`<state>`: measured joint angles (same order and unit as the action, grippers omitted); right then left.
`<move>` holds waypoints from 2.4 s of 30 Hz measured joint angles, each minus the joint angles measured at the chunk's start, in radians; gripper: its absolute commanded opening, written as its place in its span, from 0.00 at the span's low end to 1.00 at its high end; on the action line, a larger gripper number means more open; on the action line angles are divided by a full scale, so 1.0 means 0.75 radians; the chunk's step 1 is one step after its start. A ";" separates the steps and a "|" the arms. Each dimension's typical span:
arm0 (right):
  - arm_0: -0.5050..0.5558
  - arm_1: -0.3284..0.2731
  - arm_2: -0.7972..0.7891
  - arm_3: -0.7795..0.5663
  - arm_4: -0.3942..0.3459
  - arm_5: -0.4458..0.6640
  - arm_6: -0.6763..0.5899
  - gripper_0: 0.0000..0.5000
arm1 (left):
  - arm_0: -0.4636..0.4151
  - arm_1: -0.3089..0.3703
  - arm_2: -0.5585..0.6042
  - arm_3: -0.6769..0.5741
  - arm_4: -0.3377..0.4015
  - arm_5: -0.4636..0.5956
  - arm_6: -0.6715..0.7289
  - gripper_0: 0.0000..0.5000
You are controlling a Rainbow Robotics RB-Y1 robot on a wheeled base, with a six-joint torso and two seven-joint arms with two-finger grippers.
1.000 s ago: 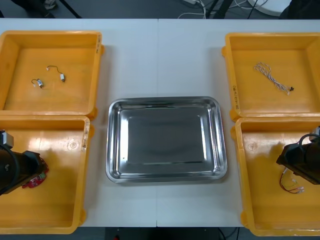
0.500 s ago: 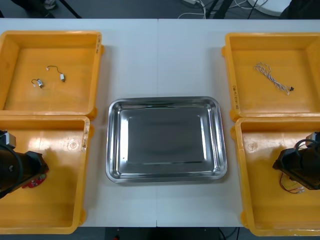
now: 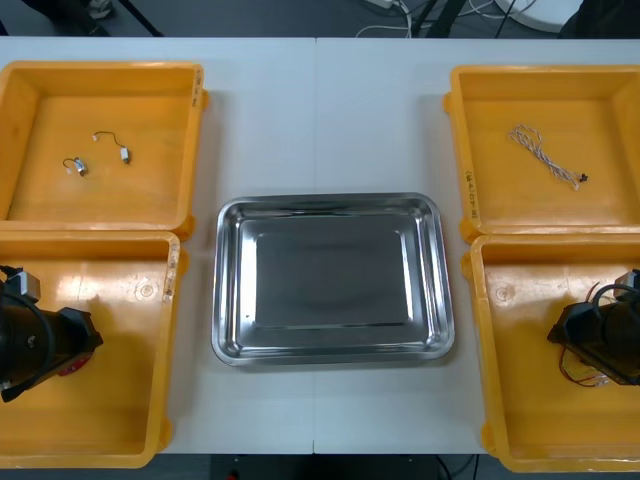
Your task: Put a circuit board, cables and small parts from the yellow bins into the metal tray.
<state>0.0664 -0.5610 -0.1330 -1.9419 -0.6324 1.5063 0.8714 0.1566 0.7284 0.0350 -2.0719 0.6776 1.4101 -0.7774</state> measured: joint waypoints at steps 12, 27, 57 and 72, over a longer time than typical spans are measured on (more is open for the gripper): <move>0.002 0.015 0.005 0.000 0.028 -0.012 -0.009 0.91 | 0.000 0.000 -0.016 0.002 -0.012 -0.001 0.000 0.04; 0.002 0.018 0.016 0.000 0.042 -0.017 -0.067 0.00 | 0.000 0.000 -0.037 0.002 -0.047 -0.019 0.000 0.00; -0.298 -0.028 -0.129 -0.121 0.014 0.533 -0.067 0.00 | -0.196 0.000 0.121 -0.180 0.010 0.457 0.000 0.00; -0.319 -0.150 -0.215 -0.345 -0.166 0.544 -0.067 0.00 | -0.448 0.041 0.128 -0.325 0.217 0.668 0.000 0.00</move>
<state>-0.1726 -0.6737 -0.2942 -2.2004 -0.7570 1.9145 0.8212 -0.1792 0.7594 0.1312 -2.3154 0.8406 1.9108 -0.7775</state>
